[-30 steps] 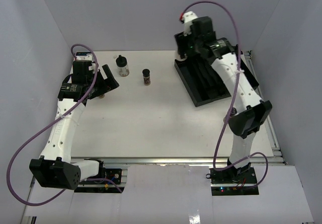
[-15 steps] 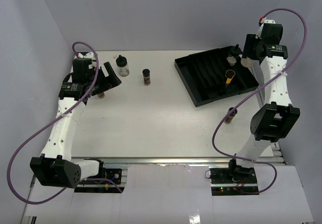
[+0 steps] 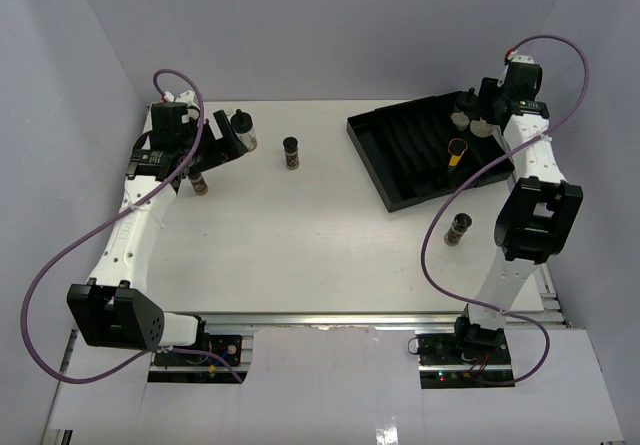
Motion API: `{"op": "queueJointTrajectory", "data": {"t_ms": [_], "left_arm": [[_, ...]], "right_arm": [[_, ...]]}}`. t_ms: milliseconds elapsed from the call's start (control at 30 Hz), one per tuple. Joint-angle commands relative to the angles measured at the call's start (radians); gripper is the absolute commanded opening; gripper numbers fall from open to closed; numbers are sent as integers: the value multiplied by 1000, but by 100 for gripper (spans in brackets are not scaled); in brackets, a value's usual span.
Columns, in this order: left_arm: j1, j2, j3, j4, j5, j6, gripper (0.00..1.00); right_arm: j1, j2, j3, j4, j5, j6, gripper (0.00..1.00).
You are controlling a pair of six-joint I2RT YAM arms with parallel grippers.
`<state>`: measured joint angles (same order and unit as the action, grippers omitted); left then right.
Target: Organize the condiment bottles
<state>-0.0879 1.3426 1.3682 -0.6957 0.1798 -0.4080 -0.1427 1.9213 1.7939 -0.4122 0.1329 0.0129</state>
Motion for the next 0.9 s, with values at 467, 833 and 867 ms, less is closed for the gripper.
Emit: {"op": "queueJointTrajectory", "data": {"t_ms": [467, 833, 867], "left_arm": [[4, 38, -25, 211, 25, -17, 98], [30, 265, 62, 333, 53, 14, 98], [29, 291, 78, 338, 58, 28, 98]], "right_arm": [[-26, 209, 55, 301, -27, 3, 8], [-35, 309, 139, 285, -22, 9, 58], [-35, 316, 142, 285, -23, 15, 60]]}}
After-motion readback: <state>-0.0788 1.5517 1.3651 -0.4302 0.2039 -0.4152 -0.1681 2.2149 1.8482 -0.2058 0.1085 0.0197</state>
